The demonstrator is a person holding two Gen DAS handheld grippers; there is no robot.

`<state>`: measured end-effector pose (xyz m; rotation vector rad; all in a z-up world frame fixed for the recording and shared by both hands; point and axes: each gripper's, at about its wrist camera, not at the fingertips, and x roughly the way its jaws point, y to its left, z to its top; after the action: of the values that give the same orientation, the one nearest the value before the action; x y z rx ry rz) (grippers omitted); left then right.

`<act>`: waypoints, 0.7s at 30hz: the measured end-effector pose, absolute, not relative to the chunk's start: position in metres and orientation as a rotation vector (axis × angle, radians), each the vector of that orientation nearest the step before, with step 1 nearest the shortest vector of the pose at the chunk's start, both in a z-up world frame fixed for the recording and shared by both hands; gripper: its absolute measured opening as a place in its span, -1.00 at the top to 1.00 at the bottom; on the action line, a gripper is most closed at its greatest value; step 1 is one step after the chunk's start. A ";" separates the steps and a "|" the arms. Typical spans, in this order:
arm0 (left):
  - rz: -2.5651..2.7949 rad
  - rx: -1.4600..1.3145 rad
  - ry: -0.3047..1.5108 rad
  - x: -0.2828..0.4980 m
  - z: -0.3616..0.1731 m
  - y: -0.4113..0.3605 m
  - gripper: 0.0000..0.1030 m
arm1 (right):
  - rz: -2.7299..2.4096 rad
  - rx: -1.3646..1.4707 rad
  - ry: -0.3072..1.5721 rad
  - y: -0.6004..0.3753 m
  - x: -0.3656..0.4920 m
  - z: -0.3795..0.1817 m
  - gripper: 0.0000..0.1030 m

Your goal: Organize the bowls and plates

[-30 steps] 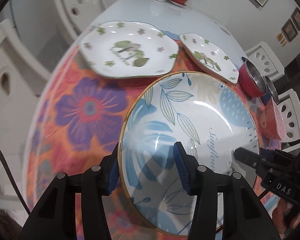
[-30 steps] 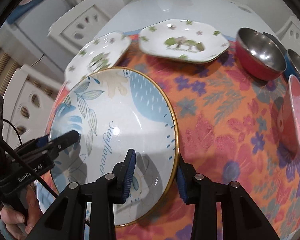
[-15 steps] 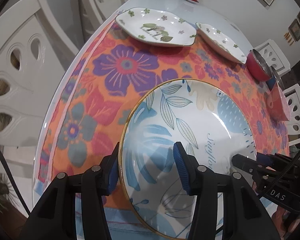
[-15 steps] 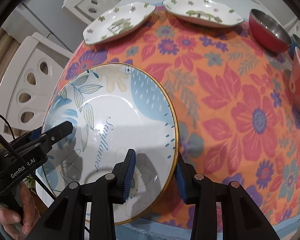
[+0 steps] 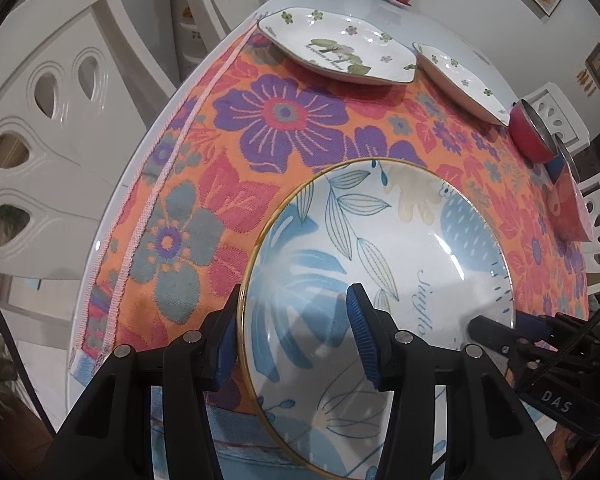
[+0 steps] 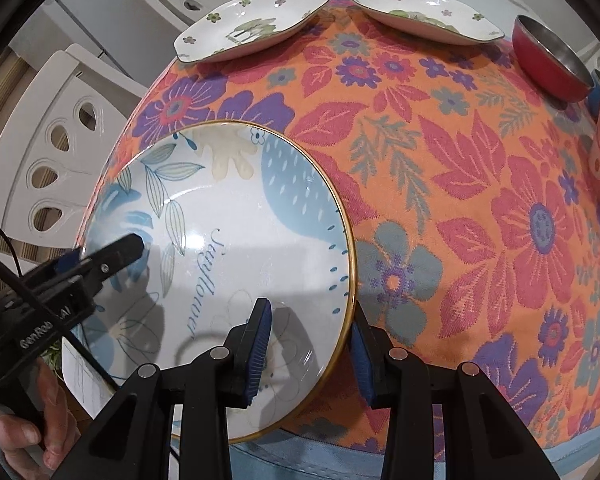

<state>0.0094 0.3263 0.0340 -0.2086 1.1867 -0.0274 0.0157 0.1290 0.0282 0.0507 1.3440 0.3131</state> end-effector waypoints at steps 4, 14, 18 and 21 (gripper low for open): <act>-0.010 -0.202 1.168 0.005 0.037 0.328 0.11 | 0.327 0.053 1.329 0.128 0.014 0.032 0.28; 0.074 -0.175 1.079 -0.012 0.072 0.333 0.11 | 0.287 0.129 1.237 0.086 0.005 0.072 0.28; 0.097 -0.181 1.026 -0.025 0.098 0.327 0.11 | 0.293 0.170 1.204 0.069 -0.006 0.091 0.28; 0.088 -0.182 0.987 -0.035 0.118 0.315 0.10 | 0.306 0.173 1.171 0.058 -0.018 0.109 0.28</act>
<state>-0.0347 0.3147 0.1184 -0.1824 0.9869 0.0880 -0.0184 0.0576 0.1086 0.1732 1.1707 0.3057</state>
